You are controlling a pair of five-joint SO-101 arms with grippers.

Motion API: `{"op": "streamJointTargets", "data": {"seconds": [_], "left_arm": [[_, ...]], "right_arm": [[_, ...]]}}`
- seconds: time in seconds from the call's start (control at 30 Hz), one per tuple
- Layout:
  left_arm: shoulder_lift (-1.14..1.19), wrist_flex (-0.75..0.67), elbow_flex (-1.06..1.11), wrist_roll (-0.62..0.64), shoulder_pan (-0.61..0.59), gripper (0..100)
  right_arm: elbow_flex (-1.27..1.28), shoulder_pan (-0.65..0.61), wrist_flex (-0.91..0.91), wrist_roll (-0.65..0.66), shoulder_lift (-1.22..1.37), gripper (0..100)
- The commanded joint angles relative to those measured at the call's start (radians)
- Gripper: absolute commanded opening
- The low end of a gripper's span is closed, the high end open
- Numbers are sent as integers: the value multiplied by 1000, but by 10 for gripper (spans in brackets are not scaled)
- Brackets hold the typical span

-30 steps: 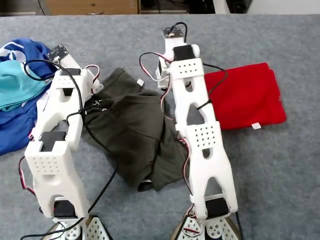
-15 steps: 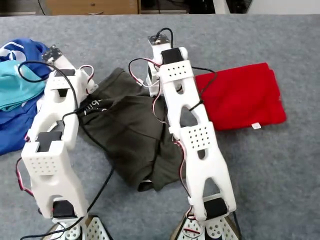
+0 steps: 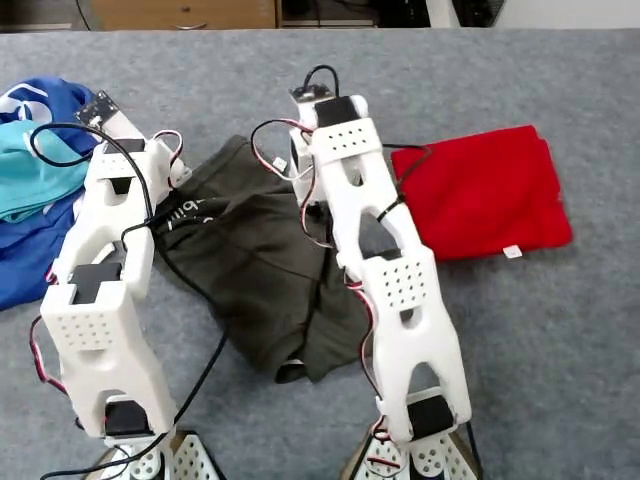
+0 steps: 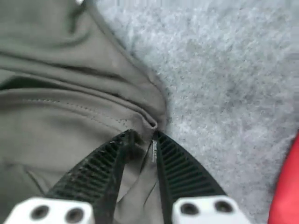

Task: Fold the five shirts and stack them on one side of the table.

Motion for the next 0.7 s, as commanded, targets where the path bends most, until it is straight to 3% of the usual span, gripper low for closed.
{"op": "streamJointTargets", "data": {"seconds": [0.0, 0.33, 0.67], "left_arm": [[-42, -11, -2, -11, -21, 19], [-42, -11, 0, -12, -21, 19], [-42, -11, 0, -12, -23, 19]], "right_arm": [[25, -22, -14, 9, -101, 85], [54, -90, -31, 9, -116, 85], [96, -56, -91, 31, -117, 85]]}}
